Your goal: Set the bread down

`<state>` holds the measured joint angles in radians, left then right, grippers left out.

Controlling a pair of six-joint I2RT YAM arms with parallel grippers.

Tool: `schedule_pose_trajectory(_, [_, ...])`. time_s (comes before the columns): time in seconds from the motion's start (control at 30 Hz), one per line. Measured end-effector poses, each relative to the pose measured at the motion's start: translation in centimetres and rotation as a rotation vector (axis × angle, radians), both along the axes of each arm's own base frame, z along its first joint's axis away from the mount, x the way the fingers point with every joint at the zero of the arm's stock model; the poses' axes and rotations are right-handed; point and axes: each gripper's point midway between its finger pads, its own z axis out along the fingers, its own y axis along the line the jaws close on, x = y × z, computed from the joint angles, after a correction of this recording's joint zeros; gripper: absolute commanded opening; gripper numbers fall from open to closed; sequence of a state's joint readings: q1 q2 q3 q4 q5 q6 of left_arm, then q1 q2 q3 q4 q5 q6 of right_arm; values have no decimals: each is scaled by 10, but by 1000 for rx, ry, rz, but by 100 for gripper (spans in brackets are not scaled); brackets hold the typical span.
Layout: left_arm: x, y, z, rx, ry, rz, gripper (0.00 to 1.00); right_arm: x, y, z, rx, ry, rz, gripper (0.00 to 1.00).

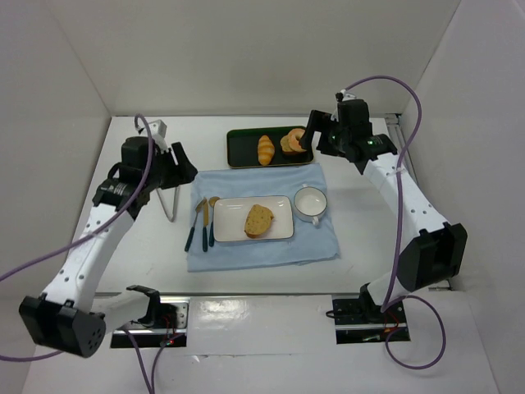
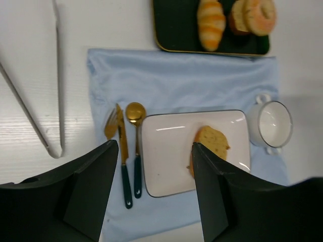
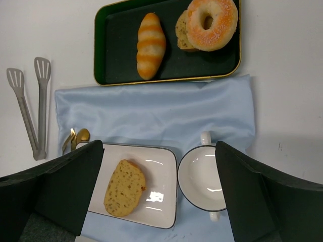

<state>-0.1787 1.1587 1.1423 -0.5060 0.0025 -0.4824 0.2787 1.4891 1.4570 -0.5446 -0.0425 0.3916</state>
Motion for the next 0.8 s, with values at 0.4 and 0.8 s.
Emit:
schedule_pose_trajectory(0.4, [-90, -32, -2, -107, 25, -120, 73, -2, -6, -13, -25, 40, -27, 100])
schedule_pose_trajectory(0.8, [-106, -35, 4, -152, 29, -135, 73, -27, -3, -37, -54, 105, -21, 100])
